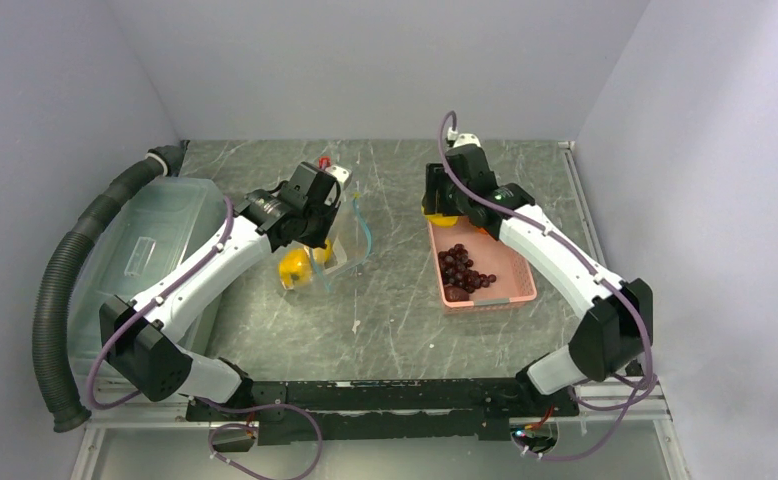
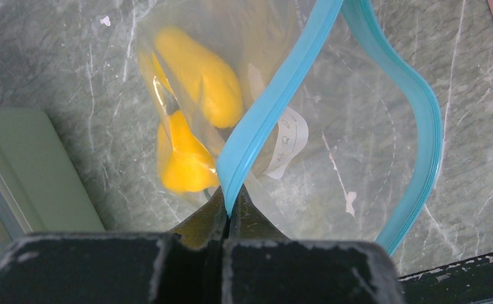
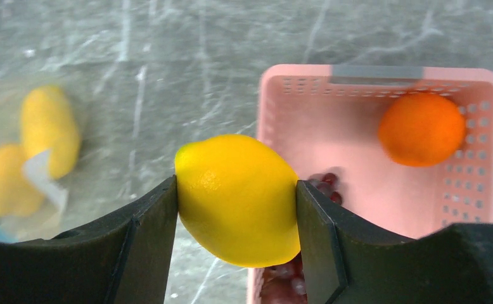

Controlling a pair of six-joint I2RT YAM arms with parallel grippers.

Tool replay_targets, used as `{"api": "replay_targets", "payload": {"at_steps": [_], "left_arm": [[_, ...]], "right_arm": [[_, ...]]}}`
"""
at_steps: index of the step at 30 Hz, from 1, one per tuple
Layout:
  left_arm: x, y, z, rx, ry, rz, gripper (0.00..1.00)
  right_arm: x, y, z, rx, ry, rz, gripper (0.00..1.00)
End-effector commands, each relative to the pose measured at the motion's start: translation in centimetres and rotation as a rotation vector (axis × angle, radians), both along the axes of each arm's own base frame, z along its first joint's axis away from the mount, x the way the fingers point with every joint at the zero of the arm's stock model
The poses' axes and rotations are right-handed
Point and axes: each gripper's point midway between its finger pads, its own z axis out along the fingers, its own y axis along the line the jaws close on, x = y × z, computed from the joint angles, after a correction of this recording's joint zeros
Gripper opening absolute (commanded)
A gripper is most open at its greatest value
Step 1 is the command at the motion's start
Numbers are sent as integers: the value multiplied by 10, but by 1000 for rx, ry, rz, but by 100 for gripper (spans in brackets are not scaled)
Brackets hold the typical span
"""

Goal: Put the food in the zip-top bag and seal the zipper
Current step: Pick up the fake fruit from the bin, then place the fake fruit in the zipper food storage bag.

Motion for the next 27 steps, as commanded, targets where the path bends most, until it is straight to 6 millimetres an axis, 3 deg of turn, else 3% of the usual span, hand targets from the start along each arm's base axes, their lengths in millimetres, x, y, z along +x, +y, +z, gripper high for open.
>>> {"api": "replay_targets", "payload": {"at_steps": [1,7,14,21,27], "left_arm": [[3,-2,2,-11,-13,-9,0],[3,-2,2,-15,-13,-10,0],[3,-2,2,-17,-14,-9,0],[2,-4,4,-32,-16,-10,0],[2,-4,5,-36,-18,-11,0]], "right_arm": [[-19,34,43,163,-74,95,39],[-51,76,81,383,-119,263,38],[-78,114,103,537,-99,403,37],[-94,145,107,588,-76,450,37],[-91,167,92,590,-41,430,36]]}}
